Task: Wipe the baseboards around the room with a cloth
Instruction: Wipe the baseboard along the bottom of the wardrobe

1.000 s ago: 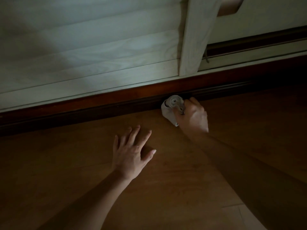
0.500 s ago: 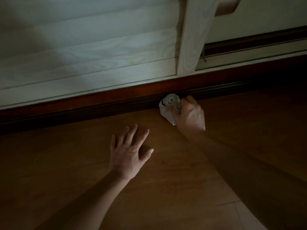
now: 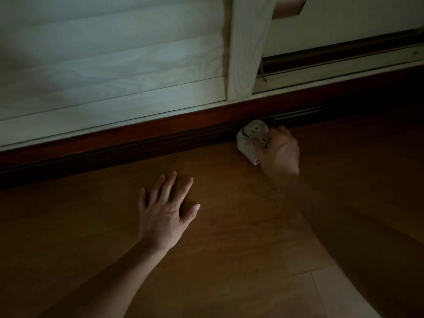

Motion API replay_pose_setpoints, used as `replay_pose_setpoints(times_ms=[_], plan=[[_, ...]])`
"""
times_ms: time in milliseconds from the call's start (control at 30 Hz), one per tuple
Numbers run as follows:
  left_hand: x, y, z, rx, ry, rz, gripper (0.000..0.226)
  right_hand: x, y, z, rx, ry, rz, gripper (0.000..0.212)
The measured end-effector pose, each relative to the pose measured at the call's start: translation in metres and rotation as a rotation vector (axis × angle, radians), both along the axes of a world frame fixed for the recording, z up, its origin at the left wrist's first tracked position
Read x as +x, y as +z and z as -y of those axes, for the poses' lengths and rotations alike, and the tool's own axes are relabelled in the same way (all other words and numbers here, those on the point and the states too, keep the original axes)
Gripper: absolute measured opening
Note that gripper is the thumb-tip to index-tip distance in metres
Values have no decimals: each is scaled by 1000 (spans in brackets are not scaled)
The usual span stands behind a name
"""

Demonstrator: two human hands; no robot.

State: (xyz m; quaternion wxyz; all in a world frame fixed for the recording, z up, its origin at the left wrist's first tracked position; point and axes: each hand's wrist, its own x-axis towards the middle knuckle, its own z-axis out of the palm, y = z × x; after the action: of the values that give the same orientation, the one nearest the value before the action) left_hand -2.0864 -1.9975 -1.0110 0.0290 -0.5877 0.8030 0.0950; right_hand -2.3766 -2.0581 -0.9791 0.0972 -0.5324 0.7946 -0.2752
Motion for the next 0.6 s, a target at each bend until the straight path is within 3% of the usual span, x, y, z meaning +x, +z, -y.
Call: replay_pose_setpoints(times_ms=[167,300,467,600], plan=[[0,1,1,-3,1,-4,70,1,3,-1,13,-115,8,29],[0,0,2,-3,1,-7,71,9,3,0,29,-24,-18,28],[-1,-1,2,-16,1,3,69,-10,3,-2,20,-133,-23,27],[-2,-2,2,-25,2,9,68,20,4,1,34,-61,-35,27]])
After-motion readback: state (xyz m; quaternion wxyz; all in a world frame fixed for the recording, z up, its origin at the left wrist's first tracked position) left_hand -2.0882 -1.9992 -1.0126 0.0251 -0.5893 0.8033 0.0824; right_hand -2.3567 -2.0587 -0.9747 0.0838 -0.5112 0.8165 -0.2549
